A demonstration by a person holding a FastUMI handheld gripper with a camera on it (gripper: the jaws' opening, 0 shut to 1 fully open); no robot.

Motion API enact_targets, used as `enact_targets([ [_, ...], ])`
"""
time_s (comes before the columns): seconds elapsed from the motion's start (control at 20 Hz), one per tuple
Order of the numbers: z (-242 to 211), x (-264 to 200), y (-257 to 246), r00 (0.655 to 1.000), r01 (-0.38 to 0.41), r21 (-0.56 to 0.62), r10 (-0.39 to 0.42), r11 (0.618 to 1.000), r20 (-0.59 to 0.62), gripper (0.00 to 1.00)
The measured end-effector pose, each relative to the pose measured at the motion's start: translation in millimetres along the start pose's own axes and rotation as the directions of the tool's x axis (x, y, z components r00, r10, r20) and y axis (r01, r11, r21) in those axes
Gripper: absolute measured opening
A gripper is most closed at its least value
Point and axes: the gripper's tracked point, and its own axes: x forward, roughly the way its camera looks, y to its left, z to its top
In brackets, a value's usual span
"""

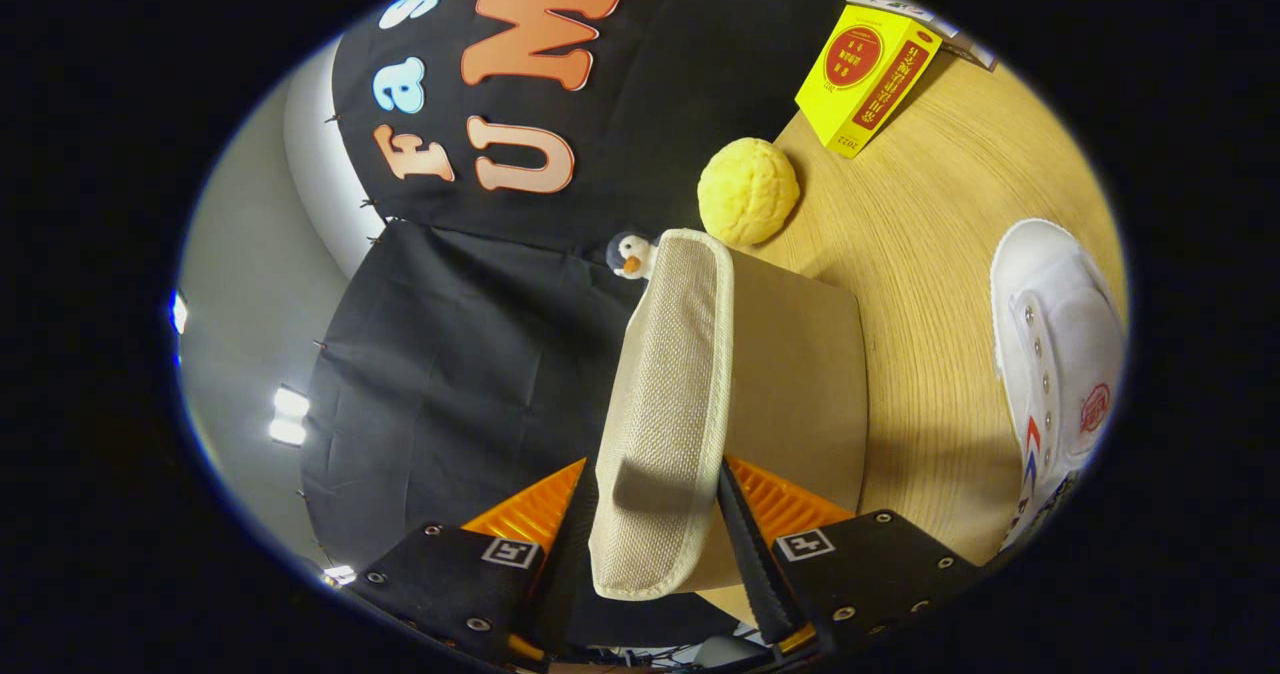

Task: Open the storage box then place both shoes into the box .Put the left shoe in first, then the right shoe, with the right side of both shoes facing outward in a uniform manner.

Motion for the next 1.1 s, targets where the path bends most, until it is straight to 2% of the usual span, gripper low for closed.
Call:
enact_targets([
  [0.05, 1.0, -3.6, 7.5, 1.000, -0.016, 0.013, 0.016, 1.000, -0.003, 0.69],
  [0.15, 3.8, -7.2, 19.4, 1.000, -0.013, -0.025, 0.014, 1.000, 0.009, 0.57],
  [0.2, 6.4, -9.5, 27.4, 1.000, -0.012, -0.048, 0.013, 0.999, 0.016, 0.46],
  [0.25, 10.5, -10.2, 36.9, 0.999, -0.019, -0.064, 0.021, 0.998, 0.027, 0.40],
  [0.3, 13.8, -12.0, 47.6, 0.999, -0.026, -0.079, 0.029, 0.997, 0.039, 0.28],
  [0.4, 19.9, -11.9, 67.2, 0.998, -0.028, -0.119, 0.035, 0.993, 0.061, 0.15],
  [0.55, 21.8, -5.2, 94.9, 0.998, -0.012, -0.198, 0.024, 0.980, 0.059, 0.11],
  [0.8, 14.6, 26.4, 151.2, 0.996, -0.075, -0.262, 0.086, 0.962, 0.029, 0.11],
  [1.1, -7.8, 80.7, 198.8, 0.996, -0.090, -0.342, 0.094, 0.935, -0.006, 0.14],
])
